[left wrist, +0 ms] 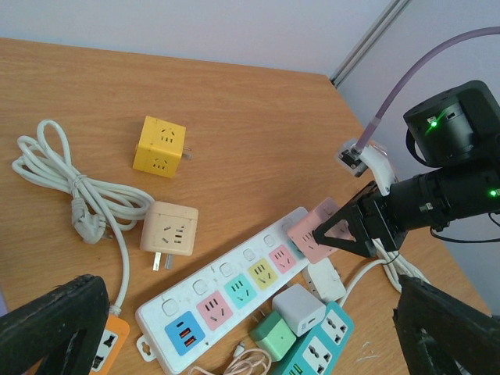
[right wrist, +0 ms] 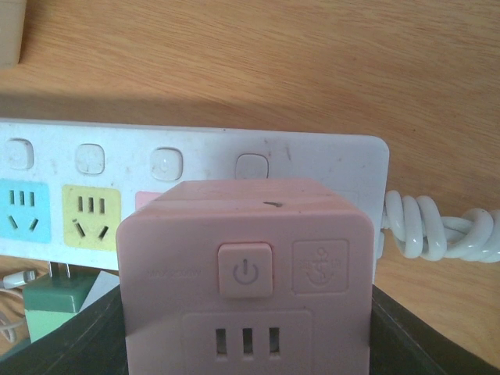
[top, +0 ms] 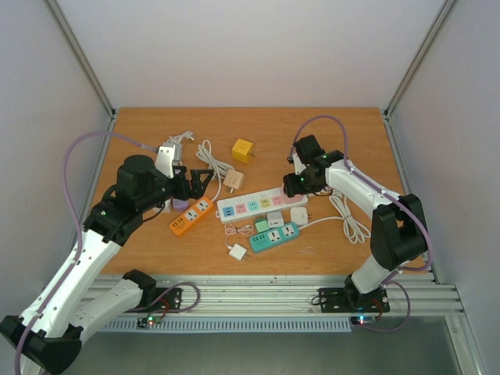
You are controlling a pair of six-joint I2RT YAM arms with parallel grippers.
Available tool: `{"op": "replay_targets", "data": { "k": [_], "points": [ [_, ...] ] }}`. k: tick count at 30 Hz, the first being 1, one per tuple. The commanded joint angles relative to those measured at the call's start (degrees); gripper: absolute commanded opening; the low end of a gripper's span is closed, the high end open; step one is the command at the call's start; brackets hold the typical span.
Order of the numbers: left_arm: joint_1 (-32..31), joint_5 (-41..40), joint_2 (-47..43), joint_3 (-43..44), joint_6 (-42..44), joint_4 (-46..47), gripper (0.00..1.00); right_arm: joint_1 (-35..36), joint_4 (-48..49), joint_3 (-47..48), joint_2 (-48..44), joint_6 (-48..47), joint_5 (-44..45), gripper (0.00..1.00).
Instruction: Insert the plug
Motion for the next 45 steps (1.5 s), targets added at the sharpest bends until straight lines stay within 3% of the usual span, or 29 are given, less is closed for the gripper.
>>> {"op": "replay_targets", "data": {
  "k": [1, 17, 30, 39, 45],
  "points": [
    [0.4, 0.1, 0.3, -0.7, 0.3, 2.6, 0.99, 0.7, -3.4, 2.3, 1.8, 1.4, 0.9, 0.43],
    [0.7, -0.6, 0.2, -1.0, 0.3, 2.5, 0.99, 5.3, 1.4, -0.6, 6.6, 3.4, 13.1, 0.43],
    [1.1, -0.3, 0.3, -1.3, 0.1, 2.4, 0.99, -1.8, 2.6, 0.6, 7.0, 0.7, 17.5, 0.42],
    [1.2, -0.4, 0.3, -1.5, 0.0, 2.4, 0.99, -3.9, 2.3, -0.1, 10.7, 4.7, 14.0, 0.43],
    [1.3, -0.6, 0.4, -1.5, -0.1, 2.6, 0.99, -4.0, -1.4, 1.0, 15.9, 8.1, 17.7, 0.44]
  ]
}}
